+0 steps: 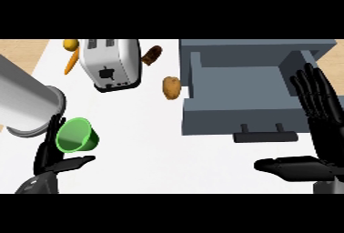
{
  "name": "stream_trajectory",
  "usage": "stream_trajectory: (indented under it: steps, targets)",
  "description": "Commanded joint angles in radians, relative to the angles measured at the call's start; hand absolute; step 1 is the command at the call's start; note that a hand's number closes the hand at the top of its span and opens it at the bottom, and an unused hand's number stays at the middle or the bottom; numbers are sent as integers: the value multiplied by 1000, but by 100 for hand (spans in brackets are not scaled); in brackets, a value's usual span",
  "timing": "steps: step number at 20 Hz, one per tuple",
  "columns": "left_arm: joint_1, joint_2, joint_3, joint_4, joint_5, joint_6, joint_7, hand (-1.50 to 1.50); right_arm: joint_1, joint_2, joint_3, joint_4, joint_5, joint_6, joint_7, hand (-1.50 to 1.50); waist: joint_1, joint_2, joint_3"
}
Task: Pick up the cup, place it into the drawer and close the drawer
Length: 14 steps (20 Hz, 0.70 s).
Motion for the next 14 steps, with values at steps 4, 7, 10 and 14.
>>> stream_trajectory:
  steps: [4,7,10,14]
  targets:
    - [8,-31,-16,-17,4,-171,-90,-150,95,7,8,-66,-7,15,-4,-150,-3,-4,1]
    - [-14,-33,-4,-15,21,-207,-84,-150,10,7,-2,-2,-10,2,5,-150,-2,2,-1]
    - [-24,-39,-8,-26,30,-261,-63,150,43,3,4,8,-11,25,-35,-150,-6,2,0]
    - [-22,-60,-30,-59,30,-319,-58,150,-41,-1,-15,-15,-25,-8,55,-150,7,-2,0]
